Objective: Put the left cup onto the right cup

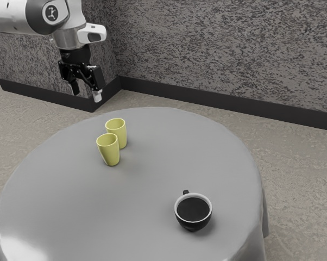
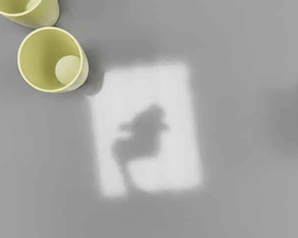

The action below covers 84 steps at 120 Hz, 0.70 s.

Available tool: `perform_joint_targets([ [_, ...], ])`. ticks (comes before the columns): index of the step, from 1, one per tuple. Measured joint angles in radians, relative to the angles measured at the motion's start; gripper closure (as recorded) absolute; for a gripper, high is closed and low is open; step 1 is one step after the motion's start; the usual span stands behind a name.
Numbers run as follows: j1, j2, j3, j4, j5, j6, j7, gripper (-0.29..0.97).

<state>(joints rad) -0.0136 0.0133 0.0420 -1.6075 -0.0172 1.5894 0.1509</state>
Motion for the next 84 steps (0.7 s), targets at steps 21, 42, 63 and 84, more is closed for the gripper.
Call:
perform_joint_targets([
  [21,0.003,0.009,0.001,0.001,0.0,0.004,0.004,0.0],
  [42,-0.015,0.051,0.012,0.019,0.0,0.018,0.009,0.0],
  [63,-0.029,0.137,0.015,0.087,-0.001,0.044,0.019,0.0],
  [84,-0.048,0.216,0.046,0.155,-0.018,0.056,0.034,0.0],
])
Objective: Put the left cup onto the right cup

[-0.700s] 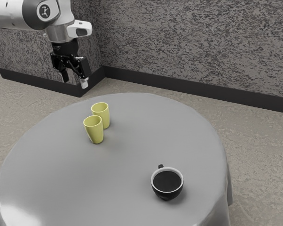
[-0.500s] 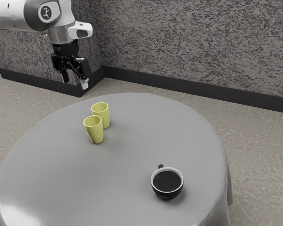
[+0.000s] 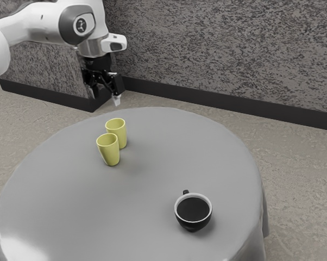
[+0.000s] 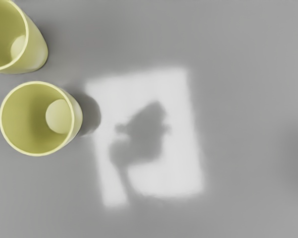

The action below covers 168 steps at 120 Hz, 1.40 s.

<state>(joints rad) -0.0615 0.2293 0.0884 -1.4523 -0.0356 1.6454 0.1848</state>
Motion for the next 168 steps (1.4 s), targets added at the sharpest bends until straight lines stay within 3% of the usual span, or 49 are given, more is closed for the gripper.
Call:
perform_joint_targets([
  [66,0.012,0.188,0.004,0.116,-0.031,0.038,0.041,0.08],
  [168,0.108,0.454,-0.015,0.318,-0.035,0.101,0.108,0.12],
])
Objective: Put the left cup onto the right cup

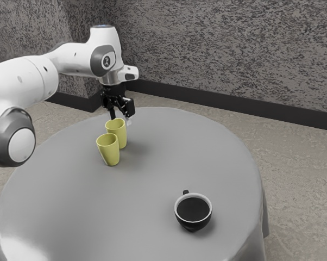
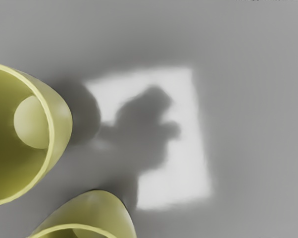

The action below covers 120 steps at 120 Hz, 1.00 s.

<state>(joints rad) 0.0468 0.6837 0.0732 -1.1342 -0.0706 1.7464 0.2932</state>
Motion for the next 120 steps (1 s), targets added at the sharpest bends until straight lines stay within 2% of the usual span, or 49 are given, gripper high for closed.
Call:
perform_joint_targets([
  [59,0.056,0.131,-0.047,0.126,0.008,0.007,0.018,0.12],
  [86,0.095,0.192,-0.103,0.188,0.049,0.01,0.026,0.13],
  [120,0.112,0.234,-0.112,0.217,0.07,0.019,0.032,0.14],
])
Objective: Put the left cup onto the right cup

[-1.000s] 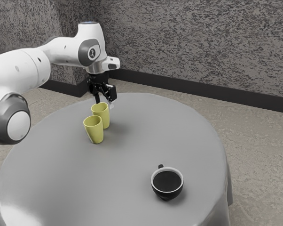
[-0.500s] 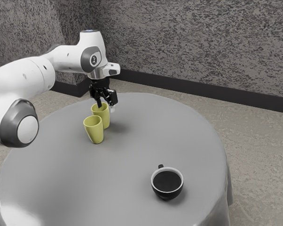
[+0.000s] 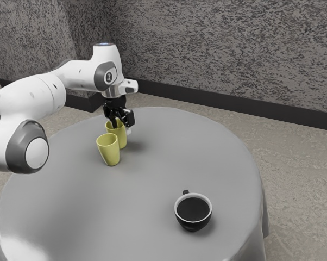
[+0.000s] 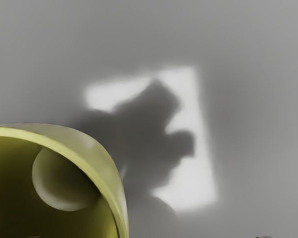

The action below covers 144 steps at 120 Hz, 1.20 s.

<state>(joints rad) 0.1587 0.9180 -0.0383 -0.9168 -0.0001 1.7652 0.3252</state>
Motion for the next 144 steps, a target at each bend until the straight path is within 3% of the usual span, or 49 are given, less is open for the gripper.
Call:
perform_joint_targets([
  [16,0.002,0.006,0.0,0.001,0.004,0.003,0.002,0.18],
  [98,0.002,0.007,0.006,0.001,0.041,0.006,0.007,0.67],
  [144,0.02,-0.006,0.012,-0.001,0.047,-0.017,0.006,0.77],
])
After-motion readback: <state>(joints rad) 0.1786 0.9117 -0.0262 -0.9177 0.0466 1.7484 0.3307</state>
